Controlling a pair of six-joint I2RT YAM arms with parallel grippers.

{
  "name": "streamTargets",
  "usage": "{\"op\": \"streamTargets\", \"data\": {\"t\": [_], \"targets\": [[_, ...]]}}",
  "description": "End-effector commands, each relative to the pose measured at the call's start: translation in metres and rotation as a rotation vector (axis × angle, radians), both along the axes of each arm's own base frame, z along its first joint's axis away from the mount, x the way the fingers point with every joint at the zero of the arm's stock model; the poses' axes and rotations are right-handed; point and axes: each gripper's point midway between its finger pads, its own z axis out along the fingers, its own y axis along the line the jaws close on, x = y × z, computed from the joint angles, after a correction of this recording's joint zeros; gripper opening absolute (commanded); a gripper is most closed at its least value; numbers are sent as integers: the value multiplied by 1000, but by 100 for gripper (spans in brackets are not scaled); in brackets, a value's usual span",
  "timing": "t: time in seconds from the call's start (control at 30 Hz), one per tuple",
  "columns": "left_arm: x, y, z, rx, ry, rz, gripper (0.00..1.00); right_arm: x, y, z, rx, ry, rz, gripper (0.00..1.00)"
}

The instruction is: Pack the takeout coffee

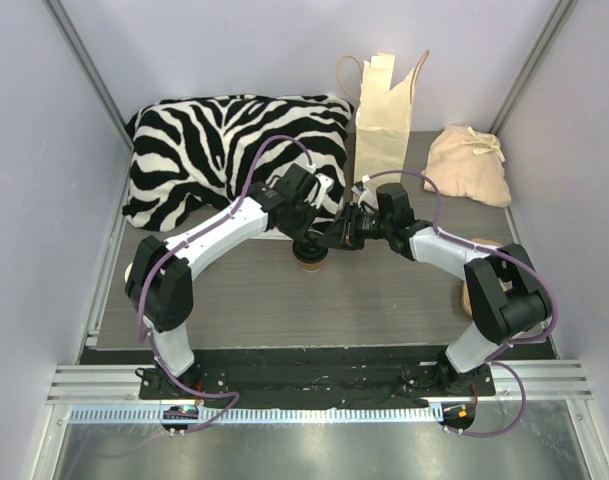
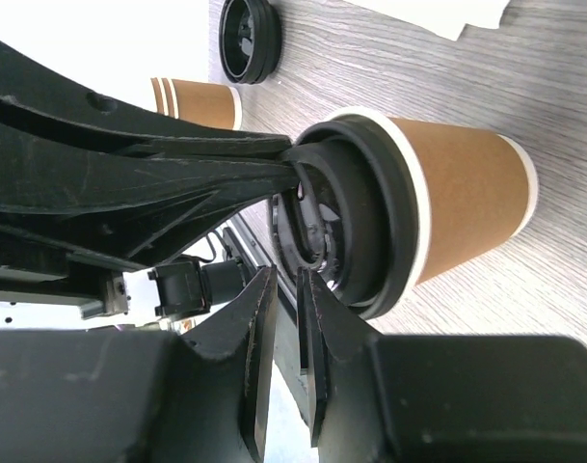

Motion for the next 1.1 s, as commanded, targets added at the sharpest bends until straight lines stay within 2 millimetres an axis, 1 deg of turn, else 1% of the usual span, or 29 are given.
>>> {"op": "streamTargets", "data": {"t": [0.0,0.17,0.33,0.5,0.67,0.73,0.9,0.97,1.0,1.07], "targets": [[3,8,4,22,-41,-3,0,7,13,29,46,-87,26,24],[3,12,-11,41,-33,-7,0,8,16,20,37,-77,25,23],[3,10,-8,26,-36,-6,0,9,16,14,32,-63,25,23],[4,7,-6,18,-33,-8,0,10,16,14,37,-59,21,23],[3,10,-20,51,-9,-16,0,12,17,9,38,-49,21,23],[2,12,-27,69,2,-20,0,12,17,1,39,-28,22,23],[0,13,-32,76,9,-34,0,7,14,-18,38,26,19,23],[-1,12,-29,64,5,-39,3,7,10,-23,30,38,14,23],[-1,10,-27,53,5,-43,7,5,9,-26,27,44,13,23],[-2,8,-22,37,1,-49,12,5,5,-27,19,43,12,23]]}}
